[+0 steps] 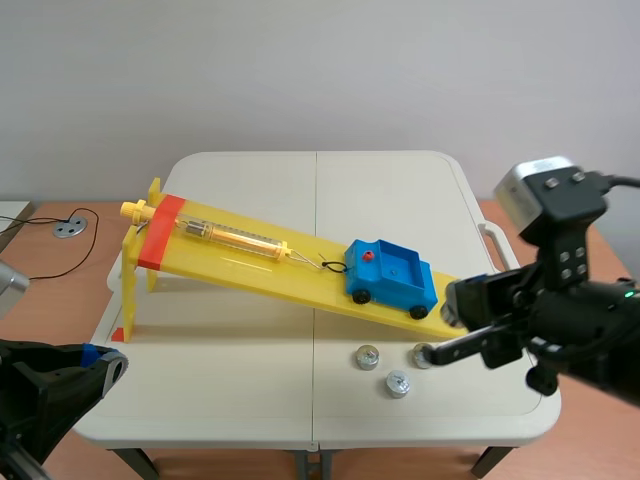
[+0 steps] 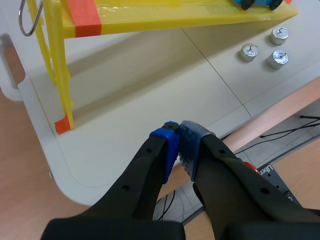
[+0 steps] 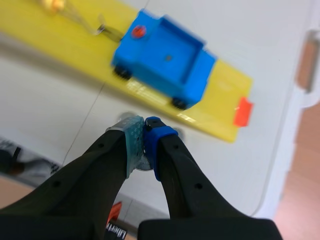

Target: Place the four metal weights on the blue cart on the ramp.

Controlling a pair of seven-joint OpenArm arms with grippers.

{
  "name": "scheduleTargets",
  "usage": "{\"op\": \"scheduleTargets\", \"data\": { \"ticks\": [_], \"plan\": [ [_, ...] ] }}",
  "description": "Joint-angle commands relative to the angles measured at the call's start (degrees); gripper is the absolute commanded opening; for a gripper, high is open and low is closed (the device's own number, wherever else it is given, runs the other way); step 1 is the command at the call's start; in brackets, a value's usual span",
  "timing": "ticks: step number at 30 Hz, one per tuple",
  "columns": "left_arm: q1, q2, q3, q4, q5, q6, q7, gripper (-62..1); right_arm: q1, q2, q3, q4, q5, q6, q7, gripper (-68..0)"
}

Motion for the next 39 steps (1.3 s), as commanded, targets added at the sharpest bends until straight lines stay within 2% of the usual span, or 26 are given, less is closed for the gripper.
{"op": "scheduleTargets", "data": {
  "ticks": [1,4,8,15,17,24,32,35,39],
  "plan": [
    [-0.39,0.74,-0.92,4.09,-2.45,-1.40,-5.09,-57.3,3.76,-0.17,2.69,4.26,4.13,-0.39,7.19,-66.9],
    [-1.03,0.74,-0.92,4.09,-2.45,-1.40,-4.96,-57.3,5.84,-2.47,5.27,3.98,4.15,-0.42,7.52,-66.9],
    [-2.12,0.74,-0.92,4.09,-2.47,-1.40,-4.55,-57.3,10.08,-5.97,5.90,1.73,4.15,-0.39,7.48,-66.9],
    [-2.23,0.74,-0.92,4.09,-2.47,-1.40,-4.44,-57.3,17.92,-11.52,5.90,-8.46,4.15,-0.20,8.55,-66.9],
    [-2.25,0.74,-0.92,4.09,-2.47,-1.40,-4.44,-57.3,20.20,-12.61,5.90,-11.30,4.15,1.40,9.03,-66.9],
    [-2.23,0.74,-0.92,4.09,-2.47,-1.40,-4.20,-57.3,26.16,-14.95,5.90,-17.97,4.13,5.11,10.56,-66.9],
    [-2.23,0.74,-0.92,4.09,-2.47,-1.40,-4.20,-57.3,31.08,-16.52,5.88,-24.65,3.93,5.49,11.41,-66.9],
    [-2.23,0.74,-0.92,4.09,-2.47,-1.40,-4.17,-57.3,33.42,-17.03,5.79,-28.15,3.91,7.87,11.61,-66.9],
    [-2.23,0.74,-0.92,4.09,-2.47,-1.40,-3.96,-57.3,35.74,-17.79,5.79,-31.71,3.91,8.74,12.11,-66.9]
  ]
}}
